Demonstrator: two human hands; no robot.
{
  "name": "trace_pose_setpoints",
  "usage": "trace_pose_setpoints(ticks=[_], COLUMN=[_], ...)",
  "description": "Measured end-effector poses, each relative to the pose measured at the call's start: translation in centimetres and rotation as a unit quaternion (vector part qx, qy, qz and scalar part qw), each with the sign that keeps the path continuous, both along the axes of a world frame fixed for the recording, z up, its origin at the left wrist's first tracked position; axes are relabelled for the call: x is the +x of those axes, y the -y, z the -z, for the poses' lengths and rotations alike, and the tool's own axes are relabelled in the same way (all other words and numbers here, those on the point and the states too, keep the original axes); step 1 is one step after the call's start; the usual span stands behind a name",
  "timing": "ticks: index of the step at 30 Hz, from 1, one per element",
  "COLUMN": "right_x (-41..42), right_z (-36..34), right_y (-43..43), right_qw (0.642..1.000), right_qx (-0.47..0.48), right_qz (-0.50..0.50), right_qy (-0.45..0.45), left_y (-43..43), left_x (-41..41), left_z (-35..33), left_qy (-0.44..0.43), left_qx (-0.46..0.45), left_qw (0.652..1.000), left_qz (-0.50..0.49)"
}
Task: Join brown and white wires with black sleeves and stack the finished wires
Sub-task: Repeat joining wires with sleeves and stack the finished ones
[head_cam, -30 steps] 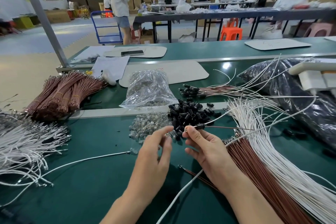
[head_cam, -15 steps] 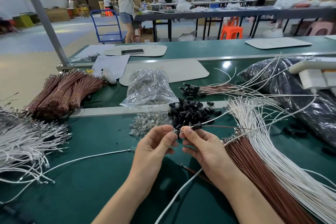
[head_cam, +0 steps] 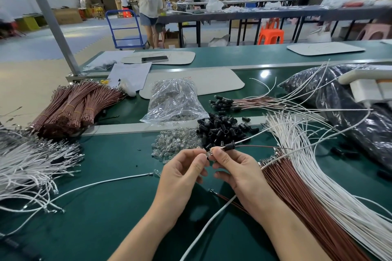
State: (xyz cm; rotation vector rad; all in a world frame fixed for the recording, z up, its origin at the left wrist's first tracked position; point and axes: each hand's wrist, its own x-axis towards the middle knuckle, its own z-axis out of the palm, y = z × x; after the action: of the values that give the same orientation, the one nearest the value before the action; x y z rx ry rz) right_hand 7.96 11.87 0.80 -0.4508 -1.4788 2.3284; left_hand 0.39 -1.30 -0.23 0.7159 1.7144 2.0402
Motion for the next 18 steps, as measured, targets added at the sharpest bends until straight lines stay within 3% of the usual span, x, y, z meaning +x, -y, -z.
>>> trace_pose_setpoints(ticks=[18], right_x=[0.07], right_z=[0.11], right_y=[-0.08], right_qw=[1.0], right_qx=[0.018], right_qz=[0.001], right_qy=[0.002], left_y=[0.0], left_x=[0.02], left_z=[-0.07], left_qy=[0.0], left_qx=[-0.004], left_qw=[1.0], left_qz=[0.001])
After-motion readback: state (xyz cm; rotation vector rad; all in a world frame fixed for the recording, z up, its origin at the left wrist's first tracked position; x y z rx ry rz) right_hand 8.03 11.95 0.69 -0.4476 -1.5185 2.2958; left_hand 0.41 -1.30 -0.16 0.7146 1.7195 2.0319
